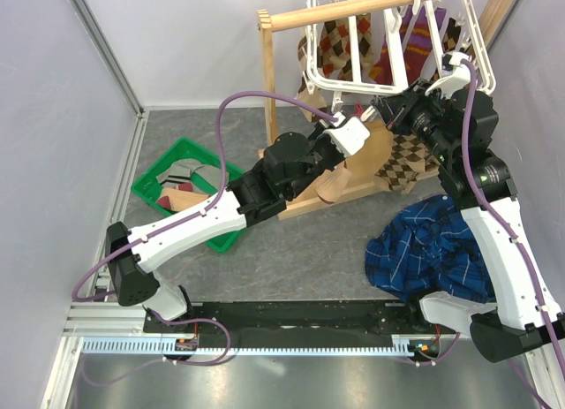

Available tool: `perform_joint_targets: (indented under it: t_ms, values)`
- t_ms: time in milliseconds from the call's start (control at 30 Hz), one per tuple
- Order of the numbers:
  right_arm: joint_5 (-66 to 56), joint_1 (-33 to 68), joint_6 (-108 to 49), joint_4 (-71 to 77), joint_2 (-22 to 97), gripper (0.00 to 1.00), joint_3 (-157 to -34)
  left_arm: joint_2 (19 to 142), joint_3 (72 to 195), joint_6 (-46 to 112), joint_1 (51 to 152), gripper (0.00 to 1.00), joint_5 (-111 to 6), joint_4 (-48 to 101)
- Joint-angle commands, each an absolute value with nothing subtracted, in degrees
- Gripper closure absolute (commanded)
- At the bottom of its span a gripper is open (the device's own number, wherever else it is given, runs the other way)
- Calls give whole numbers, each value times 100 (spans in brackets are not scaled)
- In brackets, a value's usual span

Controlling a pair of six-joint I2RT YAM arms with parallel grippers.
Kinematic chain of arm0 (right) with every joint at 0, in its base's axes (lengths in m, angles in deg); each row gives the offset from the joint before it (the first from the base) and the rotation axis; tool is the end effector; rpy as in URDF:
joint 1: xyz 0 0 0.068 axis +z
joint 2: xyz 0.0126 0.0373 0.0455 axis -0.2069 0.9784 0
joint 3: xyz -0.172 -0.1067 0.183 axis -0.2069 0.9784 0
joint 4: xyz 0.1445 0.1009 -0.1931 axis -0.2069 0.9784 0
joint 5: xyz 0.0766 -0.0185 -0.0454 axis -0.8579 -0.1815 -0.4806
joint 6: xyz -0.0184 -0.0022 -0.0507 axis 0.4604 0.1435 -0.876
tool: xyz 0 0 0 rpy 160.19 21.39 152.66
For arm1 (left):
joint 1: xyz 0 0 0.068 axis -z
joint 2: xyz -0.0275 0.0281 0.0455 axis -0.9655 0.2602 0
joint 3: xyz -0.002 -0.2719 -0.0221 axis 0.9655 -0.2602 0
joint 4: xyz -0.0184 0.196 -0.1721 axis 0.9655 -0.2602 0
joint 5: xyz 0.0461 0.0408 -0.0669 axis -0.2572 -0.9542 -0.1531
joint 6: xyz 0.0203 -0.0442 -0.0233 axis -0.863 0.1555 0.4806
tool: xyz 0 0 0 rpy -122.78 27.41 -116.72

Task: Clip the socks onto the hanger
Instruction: Clamp the sock onto the hanger.

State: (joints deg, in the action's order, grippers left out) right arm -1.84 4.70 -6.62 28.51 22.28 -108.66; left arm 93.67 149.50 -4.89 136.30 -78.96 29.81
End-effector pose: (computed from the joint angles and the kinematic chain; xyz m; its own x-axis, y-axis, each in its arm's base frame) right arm 0.2153 0.0672 0.4982 -0.2266 0.4454 -0.8662 -0.2845 0.8202 0.4962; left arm 0.1860 -0.3180 0.4418 0.3396 0.2633 -0.9030 0.5978 0.6808 0.4234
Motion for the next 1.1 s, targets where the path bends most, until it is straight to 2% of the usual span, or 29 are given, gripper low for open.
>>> perform_joint_targets:
  t_ms: [0,1067]
  values:
    - [74,467,-549,3092,2223,88,-11046,9428,15132,-704,13679,98,-8120,3277]
    - [408,467,-540,3250,2460,88,-10959,9701,15413,-1100,13890,98,-8428,3418]
